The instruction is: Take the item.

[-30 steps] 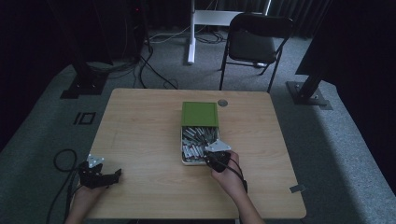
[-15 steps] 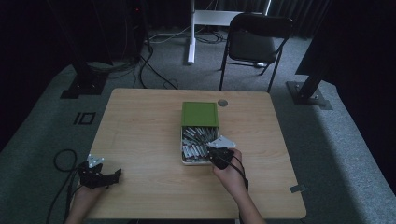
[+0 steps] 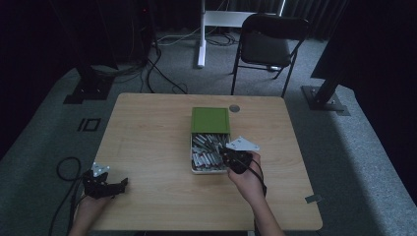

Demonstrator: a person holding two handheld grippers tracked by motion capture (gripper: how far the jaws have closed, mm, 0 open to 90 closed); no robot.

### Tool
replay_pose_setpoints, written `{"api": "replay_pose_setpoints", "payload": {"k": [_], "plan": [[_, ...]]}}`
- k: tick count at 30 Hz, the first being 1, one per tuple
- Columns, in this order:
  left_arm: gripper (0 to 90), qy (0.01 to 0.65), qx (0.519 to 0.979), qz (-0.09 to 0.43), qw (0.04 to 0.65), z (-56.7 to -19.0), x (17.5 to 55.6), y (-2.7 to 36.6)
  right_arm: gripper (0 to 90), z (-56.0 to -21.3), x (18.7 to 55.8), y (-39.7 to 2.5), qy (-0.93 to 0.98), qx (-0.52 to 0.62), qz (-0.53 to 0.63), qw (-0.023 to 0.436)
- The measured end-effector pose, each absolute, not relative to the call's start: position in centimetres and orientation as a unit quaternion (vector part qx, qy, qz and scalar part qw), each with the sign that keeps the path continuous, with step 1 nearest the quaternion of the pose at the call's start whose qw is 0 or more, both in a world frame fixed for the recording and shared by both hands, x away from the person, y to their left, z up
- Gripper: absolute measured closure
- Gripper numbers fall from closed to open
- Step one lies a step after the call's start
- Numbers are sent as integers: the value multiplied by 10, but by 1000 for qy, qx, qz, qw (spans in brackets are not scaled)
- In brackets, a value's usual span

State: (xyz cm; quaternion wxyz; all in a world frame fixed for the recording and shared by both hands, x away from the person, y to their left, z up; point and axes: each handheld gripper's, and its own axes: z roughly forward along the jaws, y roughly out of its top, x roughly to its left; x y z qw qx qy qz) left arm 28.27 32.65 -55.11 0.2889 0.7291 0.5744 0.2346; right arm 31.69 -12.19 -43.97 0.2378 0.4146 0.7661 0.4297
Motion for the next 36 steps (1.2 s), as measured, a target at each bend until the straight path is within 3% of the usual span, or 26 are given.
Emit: {"api": "replay_pose_setpoints", "payload": {"k": [9, 17, 36], "plan": [[14, 574, 729, 234, 289, -551, 283, 327, 898, -408, 325, -140, 733, 424, 471, 248], [14, 574, 729, 234, 289, -551, 283, 327, 898, -403, 335, -166, 710, 450, 470, 270], [14, 574, 729, 234, 289, -551, 283, 326, 897, -477, 369, -195, 694, 526, 441, 219]]}}
